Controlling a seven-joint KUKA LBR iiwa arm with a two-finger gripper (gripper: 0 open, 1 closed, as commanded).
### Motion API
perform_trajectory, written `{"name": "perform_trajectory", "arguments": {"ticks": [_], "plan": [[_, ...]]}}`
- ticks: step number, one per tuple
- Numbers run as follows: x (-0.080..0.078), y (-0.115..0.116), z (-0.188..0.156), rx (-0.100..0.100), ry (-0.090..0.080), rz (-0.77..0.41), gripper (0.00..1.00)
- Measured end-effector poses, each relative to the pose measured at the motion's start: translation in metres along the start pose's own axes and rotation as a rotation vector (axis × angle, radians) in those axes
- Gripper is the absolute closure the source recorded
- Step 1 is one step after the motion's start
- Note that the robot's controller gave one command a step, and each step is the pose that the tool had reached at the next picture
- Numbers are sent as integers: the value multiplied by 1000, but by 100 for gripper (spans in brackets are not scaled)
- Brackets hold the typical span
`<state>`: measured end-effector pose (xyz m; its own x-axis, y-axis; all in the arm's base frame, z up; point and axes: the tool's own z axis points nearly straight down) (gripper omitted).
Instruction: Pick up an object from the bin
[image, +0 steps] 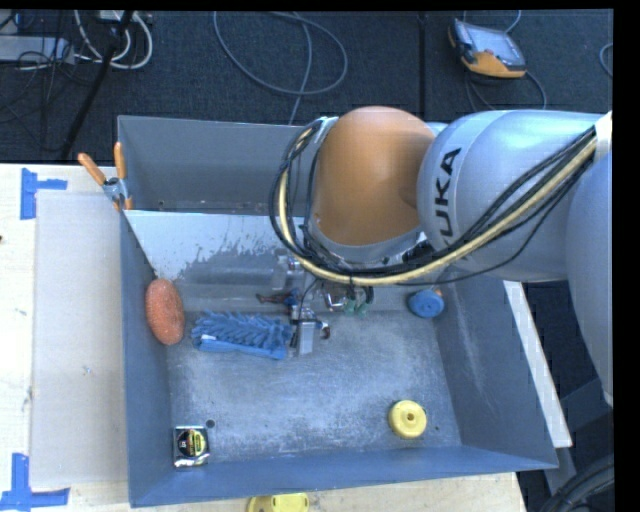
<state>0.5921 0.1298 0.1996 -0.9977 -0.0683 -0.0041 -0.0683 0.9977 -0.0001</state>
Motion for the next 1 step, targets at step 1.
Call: {"name": "perform_trajectory", "arguments": {"ticks": [1], "plan": [[-8,27,25,0,3,-260,0]]}}
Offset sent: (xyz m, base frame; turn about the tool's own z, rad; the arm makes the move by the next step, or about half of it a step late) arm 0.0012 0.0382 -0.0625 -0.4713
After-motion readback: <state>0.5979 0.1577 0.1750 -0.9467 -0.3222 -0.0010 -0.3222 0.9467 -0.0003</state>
